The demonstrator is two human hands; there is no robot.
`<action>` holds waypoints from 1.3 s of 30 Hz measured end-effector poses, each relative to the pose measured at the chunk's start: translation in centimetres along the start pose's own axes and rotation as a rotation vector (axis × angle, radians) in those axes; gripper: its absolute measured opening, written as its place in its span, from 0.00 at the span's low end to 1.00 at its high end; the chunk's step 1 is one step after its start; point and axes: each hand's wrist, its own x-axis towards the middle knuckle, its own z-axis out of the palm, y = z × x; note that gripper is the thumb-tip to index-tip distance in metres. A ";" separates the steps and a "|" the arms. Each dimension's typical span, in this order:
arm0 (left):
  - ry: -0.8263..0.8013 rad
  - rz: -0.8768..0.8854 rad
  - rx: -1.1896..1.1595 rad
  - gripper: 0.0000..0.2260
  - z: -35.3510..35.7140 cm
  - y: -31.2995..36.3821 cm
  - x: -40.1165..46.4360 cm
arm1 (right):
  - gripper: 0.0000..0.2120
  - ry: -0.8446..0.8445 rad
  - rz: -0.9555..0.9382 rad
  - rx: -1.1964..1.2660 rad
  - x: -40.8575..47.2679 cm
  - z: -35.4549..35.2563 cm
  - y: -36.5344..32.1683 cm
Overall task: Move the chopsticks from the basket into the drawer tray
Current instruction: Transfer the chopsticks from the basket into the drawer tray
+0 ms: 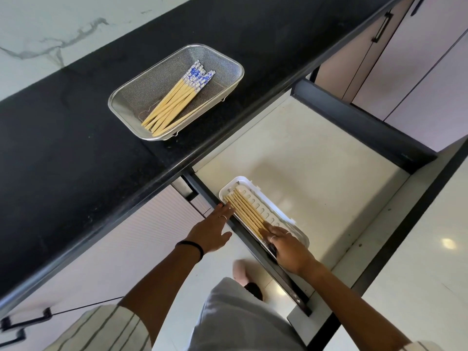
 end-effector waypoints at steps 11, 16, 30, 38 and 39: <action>0.005 0.007 -0.007 0.30 -0.1 -0.2 0.0 | 0.22 0.090 0.027 0.111 0.0 -0.2 -0.5; 0.013 0.008 -0.003 0.30 0.2 -0.5 0.1 | 0.21 0.221 0.041 0.166 -0.1 0.3 -0.5; 0.045 0.025 -0.002 0.30 0.8 -1.1 0.2 | 0.19 0.228 0.034 0.130 0.1 0.5 -1.0; 0.052 0.028 -0.025 0.30 0.8 -1.0 0.2 | 0.21 0.236 0.071 0.178 0.4 0.0 -1.1; 0.055 0.030 -0.024 0.30 0.8 -1.0 0.2 | 0.22 0.234 0.089 0.168 0.6 -0.1 -0.9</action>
